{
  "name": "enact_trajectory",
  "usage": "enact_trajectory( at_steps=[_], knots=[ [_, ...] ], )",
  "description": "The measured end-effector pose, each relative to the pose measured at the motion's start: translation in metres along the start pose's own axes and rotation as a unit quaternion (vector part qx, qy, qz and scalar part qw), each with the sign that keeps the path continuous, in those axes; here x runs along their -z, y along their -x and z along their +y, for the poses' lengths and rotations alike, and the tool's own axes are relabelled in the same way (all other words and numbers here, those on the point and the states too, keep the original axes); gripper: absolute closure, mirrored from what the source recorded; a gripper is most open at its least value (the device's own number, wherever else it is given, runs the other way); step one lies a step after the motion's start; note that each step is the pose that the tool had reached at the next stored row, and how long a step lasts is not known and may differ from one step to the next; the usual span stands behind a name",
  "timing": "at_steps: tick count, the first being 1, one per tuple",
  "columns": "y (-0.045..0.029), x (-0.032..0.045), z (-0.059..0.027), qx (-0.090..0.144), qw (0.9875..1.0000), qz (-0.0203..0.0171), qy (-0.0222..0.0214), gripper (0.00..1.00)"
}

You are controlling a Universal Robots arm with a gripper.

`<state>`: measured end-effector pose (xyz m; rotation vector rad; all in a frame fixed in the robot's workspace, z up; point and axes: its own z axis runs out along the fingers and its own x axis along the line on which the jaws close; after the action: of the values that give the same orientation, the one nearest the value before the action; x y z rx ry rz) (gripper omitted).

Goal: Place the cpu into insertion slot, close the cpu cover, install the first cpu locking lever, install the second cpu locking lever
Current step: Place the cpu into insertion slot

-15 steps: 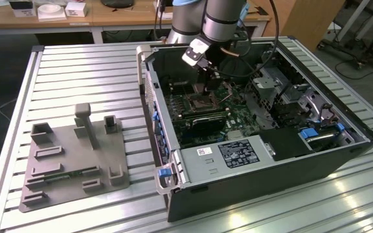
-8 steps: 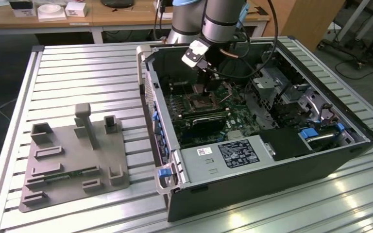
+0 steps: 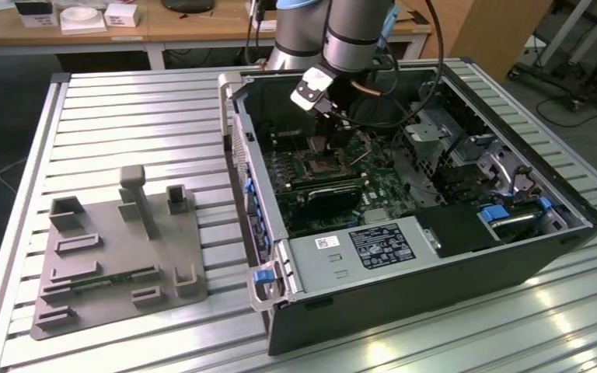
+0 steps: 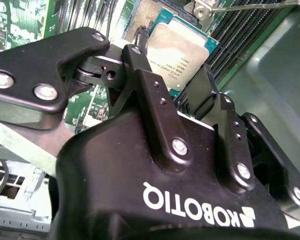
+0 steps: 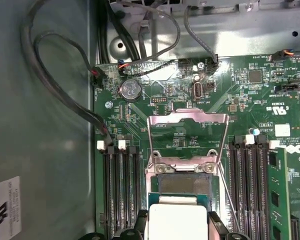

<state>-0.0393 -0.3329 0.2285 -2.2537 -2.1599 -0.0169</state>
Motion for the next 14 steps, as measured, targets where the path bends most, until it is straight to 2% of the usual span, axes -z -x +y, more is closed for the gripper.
enact_trajectory(
  at_steps=[11, 14],
  knots=[
    [0.0017, -0.0156, 0.0031, 0.014, 0.9999, -0.0003, -0.0004, 0.46],
    [0.0049, -0.0183, 0.0033, 0.015, 0.9999, -0.0007, -0.0004, 0.46]
  ],
)
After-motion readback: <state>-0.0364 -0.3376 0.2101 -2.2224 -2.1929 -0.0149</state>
